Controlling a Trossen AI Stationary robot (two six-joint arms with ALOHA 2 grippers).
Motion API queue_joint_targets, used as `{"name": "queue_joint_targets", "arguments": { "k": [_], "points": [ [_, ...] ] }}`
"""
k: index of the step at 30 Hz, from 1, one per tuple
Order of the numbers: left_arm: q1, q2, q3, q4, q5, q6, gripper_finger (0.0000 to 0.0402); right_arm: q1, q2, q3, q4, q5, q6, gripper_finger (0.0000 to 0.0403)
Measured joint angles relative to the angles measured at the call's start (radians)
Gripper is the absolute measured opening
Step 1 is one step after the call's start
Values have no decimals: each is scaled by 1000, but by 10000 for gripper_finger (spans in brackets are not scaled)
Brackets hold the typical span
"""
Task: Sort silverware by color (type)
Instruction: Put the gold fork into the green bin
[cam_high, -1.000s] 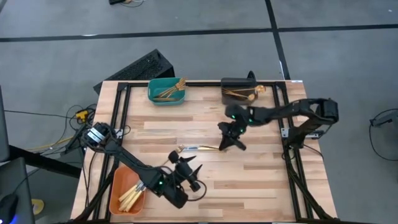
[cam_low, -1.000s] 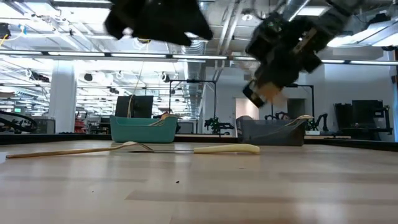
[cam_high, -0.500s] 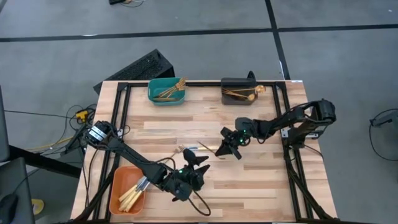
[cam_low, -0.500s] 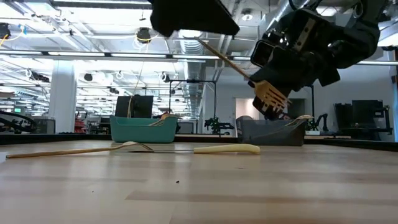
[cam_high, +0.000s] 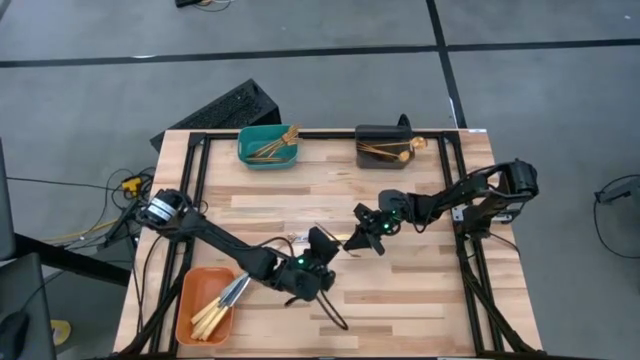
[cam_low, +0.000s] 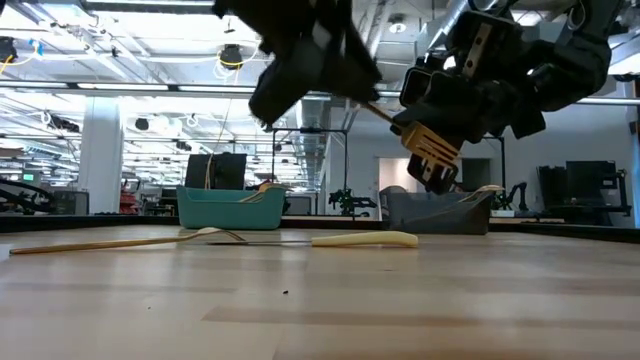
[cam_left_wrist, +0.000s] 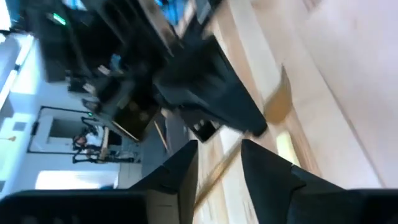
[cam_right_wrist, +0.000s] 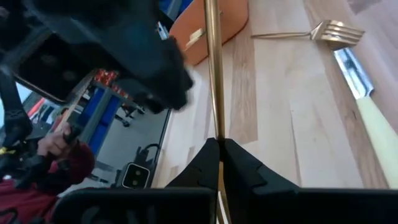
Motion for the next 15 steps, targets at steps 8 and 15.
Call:
{"name": "queue_joint_targets", "arguments": {
  "k": [8,15],
  "points": [
    [22,0,0,-97,-24,-8,93,12,0,7,-5,1,17,33],
    [34,0,0,-120,-23,-44,78,14,0,33,-17,2,26,34]
  ]
}}
